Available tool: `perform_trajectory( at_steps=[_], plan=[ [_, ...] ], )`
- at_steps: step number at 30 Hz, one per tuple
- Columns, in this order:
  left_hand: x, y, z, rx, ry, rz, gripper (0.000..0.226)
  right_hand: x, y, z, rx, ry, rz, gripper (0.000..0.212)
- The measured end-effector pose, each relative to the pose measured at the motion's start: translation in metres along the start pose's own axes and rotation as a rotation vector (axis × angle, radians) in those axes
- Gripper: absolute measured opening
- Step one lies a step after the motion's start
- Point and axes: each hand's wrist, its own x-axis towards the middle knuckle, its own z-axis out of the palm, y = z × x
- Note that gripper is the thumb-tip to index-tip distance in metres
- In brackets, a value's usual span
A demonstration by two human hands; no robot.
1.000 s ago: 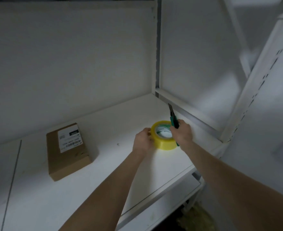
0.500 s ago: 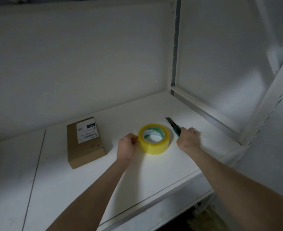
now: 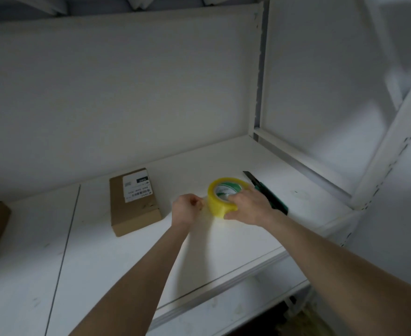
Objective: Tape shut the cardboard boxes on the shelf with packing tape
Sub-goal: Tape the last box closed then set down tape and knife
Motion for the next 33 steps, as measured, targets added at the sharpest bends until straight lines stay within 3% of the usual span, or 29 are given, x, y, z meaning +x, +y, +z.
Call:
perform_trajectory(
  at_steps=[7, 19, 25, 28, 33],
  plan=[
    [0.014, 0.041, -0.033, -0.178, 0.035, 0.036, 0.026, 0.014, -0.008, -0.033, 0.484, 0.089, 0.105, 0.034],
    [0.012, 0.067, -0.073, -0.208, -0.064, 0.081, 0.011, 0.015, -0.003, -0.056, 0.268, 0.066, 0.224, 0.048],
    [0.013, 0.069, -0.084, -0.443, -0.195, -0.12, 0.015, 0.018, -0.006, -0.067, 0.482, 0.006, 0.25, 0.061],
    [0.014, 0.071, -0.086, -0.432, -0.243, -0.111, 0.024, 0.017, -0.004, -0.064, 0.529, 0.005, 0.265, 0.066],
    [0.016, 0.071, -0.078, -0.402, -0.113, -0.084, 0.015, 0.01, 0.002, -0.07, 0.825, -0.109, 0.252, 0.05]
  ],
)
